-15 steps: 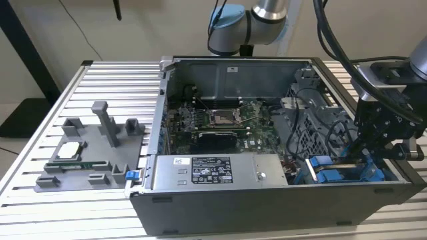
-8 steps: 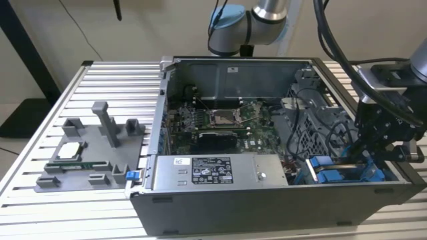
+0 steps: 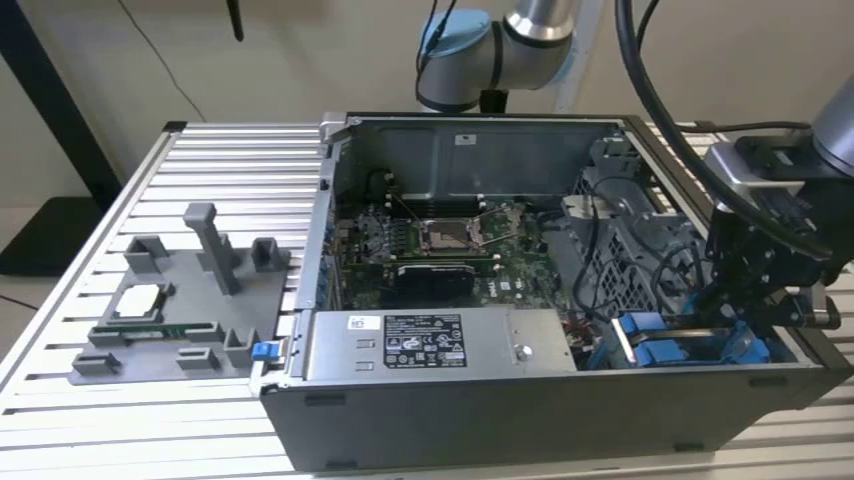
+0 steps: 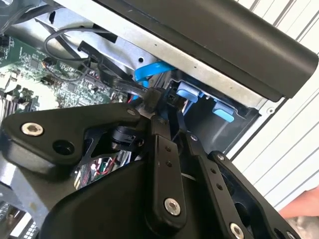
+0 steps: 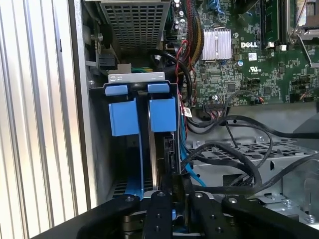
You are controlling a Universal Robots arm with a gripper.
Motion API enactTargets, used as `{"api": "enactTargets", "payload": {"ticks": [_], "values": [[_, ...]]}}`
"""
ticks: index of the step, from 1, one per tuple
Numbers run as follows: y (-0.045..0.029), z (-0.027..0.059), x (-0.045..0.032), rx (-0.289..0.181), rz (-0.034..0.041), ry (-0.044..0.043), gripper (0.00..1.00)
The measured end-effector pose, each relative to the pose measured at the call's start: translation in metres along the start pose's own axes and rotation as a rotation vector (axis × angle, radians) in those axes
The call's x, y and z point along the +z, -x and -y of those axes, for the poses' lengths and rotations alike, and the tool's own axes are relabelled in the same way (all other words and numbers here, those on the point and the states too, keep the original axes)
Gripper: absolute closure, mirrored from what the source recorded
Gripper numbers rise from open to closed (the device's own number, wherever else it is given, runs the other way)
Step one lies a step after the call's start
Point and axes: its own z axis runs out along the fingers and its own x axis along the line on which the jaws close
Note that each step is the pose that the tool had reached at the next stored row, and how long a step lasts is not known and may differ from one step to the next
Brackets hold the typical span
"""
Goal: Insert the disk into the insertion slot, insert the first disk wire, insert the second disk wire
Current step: 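Insert the first disk wire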
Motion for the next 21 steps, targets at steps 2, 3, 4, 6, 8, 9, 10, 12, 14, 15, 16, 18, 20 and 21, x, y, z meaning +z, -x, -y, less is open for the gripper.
{"api": "enactTargets", "payload": {"ticks": [2, 3, 4, 6, 8, 9, 10, 12, 14, 15, 16, 18, 20, 21], "values": [[0.0001, -0.0001, -0.0019, 0.001, 0.0044, 0.0004, 0.0], [0.0004, -0.0002, -0.005, 0.001, 0.005, 0.0005, 0.0], [0.0009, -0.0003, -0.0094, 0.001, 0.0041, 0.0002, 0.0], [0.0015, -0.0004, -0.0165, 0.001, 0.0058, 0.0004, 0.0], [0.0023, -0.0005, -0.0248, 0.001, 0.0056, 0.0003, 0.0], [0.0028, -0.0006, -0.0285, 0.001, 0.0058, 0.0004, 0.0], [0.0033, -0.0006, -0.0315, 0.001, 0.0063, 0.0004, 0.0], [0.0044, -0.0008, -0.0368, 0.001, 0.007, 0.0005, 0.0], [0.0056, -0.0009, -0.0432, 0.001, 0.0077, 0.0005, 0.0], [0.0063, -0.0009, -0.0469, 0.001, 0.0077, 0.0005, 0.0], [0.0068, -0.001, -0.0498, 0.001, 0.0081, 0.0006, 0.0], [0.0078, -0.0009, -0.0511, 0.001, 0.0097, -0.0012, 0.0], [0.0095, 0.0, -0.0511, 0.001, 0.0099, -0.0049, 0.0], [0.0107, 0.0009, -0.0509, 0.001, 0.0101, -0.0058, 0.0]]}}
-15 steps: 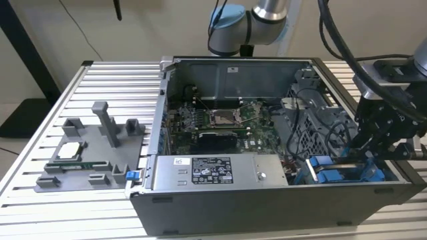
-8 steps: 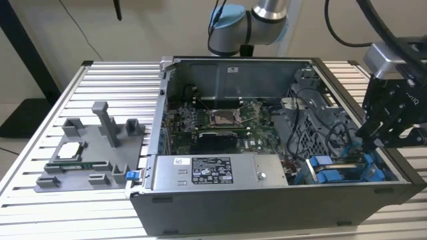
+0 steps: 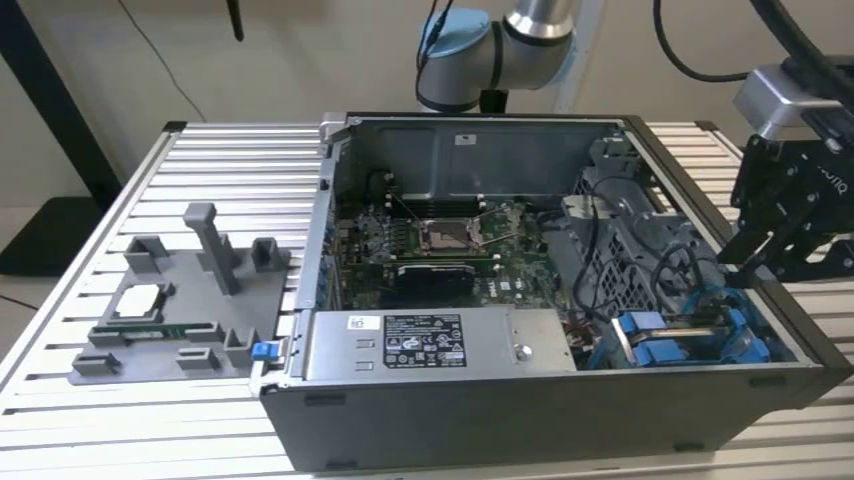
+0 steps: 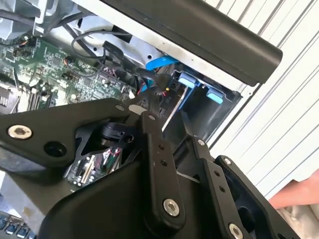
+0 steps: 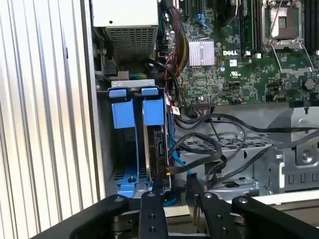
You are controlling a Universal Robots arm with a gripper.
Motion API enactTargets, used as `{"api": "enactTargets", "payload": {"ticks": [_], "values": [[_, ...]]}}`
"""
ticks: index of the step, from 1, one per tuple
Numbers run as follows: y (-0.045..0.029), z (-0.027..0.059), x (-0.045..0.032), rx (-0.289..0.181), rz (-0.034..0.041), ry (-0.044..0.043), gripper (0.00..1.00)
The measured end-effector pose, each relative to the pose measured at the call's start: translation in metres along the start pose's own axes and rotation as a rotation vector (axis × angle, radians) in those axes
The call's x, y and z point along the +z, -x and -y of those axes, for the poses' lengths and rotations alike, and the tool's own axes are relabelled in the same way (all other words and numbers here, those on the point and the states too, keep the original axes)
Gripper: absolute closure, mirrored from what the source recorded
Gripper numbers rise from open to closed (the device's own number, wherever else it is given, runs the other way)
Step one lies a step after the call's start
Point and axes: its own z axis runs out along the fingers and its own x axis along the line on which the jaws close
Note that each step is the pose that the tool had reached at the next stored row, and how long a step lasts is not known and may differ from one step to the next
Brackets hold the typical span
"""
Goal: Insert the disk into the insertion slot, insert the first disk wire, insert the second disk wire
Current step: 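Insert the first disk wire, then insert the second disk wire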
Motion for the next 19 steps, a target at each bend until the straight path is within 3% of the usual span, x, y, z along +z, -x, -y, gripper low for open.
{"api": "enactTargets", "payload": {"ticks": [8, 19], "values": [[0.0078, 0.0167, 0.0059, 0.0, 0.0001, -0.0005, 0.0], [0.007, 0.0183, 0.0152, 0.0, -0.0001, 0.001, 0.0]]}}
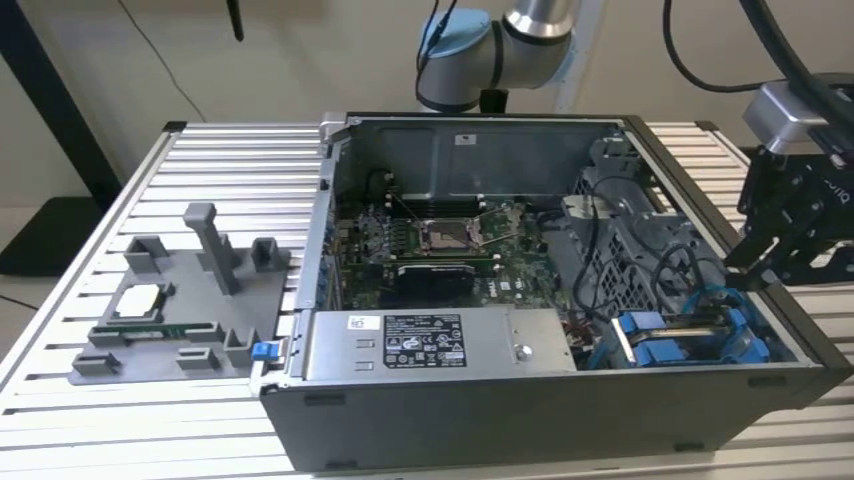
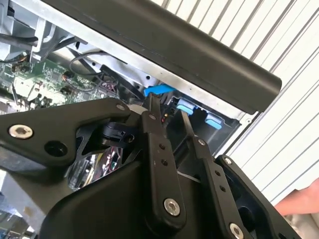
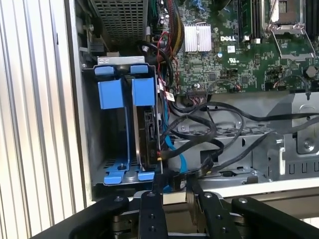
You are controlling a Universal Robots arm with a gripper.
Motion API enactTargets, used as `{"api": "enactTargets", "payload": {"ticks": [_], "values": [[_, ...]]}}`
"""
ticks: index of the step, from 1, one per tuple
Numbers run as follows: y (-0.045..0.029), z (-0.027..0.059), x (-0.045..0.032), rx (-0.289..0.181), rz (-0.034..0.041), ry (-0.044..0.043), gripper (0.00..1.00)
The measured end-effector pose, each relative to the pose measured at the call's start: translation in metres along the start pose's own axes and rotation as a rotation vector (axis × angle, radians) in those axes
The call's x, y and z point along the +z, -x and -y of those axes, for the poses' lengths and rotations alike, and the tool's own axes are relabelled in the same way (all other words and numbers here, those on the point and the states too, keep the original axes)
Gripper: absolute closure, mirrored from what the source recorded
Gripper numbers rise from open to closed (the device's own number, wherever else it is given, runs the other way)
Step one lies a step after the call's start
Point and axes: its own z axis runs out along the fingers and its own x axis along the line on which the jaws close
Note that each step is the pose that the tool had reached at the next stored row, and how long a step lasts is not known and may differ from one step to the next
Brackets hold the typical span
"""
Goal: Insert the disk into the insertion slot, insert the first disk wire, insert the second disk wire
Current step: 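Insert the second disk wire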
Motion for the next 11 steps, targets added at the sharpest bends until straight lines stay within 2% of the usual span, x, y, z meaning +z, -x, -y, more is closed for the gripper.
{"api": "enactTargets", "payload": {"ticks": [11], "values": [[-0.0005, -0.0025, 0.0018, 0.0, -0.0003, 0.0037, 0.0]]}}
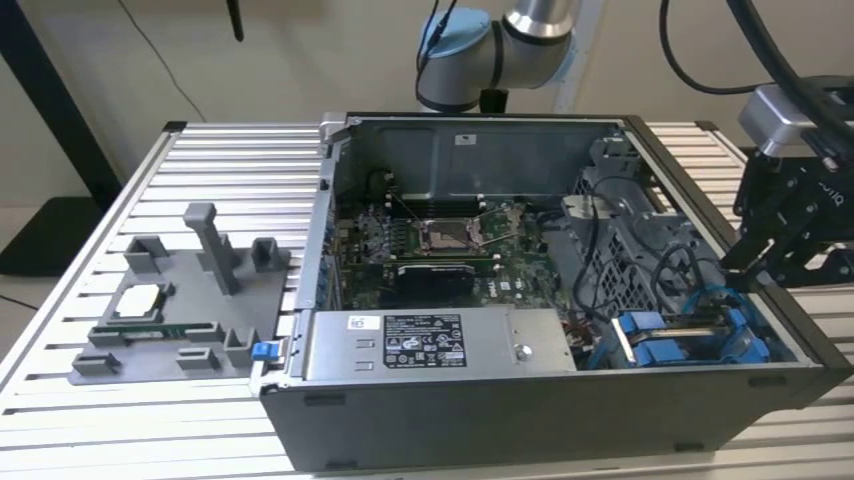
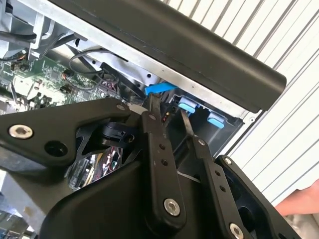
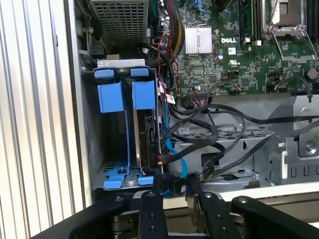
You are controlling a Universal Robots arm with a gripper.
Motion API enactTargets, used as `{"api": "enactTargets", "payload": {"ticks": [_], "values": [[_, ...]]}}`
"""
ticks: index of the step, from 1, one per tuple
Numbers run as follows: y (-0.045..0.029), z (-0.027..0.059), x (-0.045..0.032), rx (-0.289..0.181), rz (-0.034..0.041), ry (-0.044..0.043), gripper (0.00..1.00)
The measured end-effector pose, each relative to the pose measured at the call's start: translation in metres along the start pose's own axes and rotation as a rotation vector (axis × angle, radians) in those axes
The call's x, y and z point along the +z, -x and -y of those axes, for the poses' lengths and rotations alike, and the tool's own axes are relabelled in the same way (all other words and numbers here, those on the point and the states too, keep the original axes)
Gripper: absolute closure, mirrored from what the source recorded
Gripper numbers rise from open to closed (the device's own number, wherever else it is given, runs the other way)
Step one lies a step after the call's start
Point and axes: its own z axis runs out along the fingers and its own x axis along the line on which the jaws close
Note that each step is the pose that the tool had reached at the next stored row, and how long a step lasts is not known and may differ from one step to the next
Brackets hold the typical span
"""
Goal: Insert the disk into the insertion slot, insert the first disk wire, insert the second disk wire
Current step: 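Insert the second disk wire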
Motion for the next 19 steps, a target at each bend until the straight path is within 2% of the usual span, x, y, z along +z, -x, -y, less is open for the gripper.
{"api": "enactTargets", "payload": {"ticks": [4, 5, 19], "values": [[-0.0001, 0.0, 0.0004, 0.0, 0.0, 0.0, 0.0], [-0.0001, 0.0, 0.0004, 0.0, 0.0001, 0.0, 1.0], [-0.0001, 0.0, 0.0005, 0.0, 0.0, 0.0, 1.0]]}}
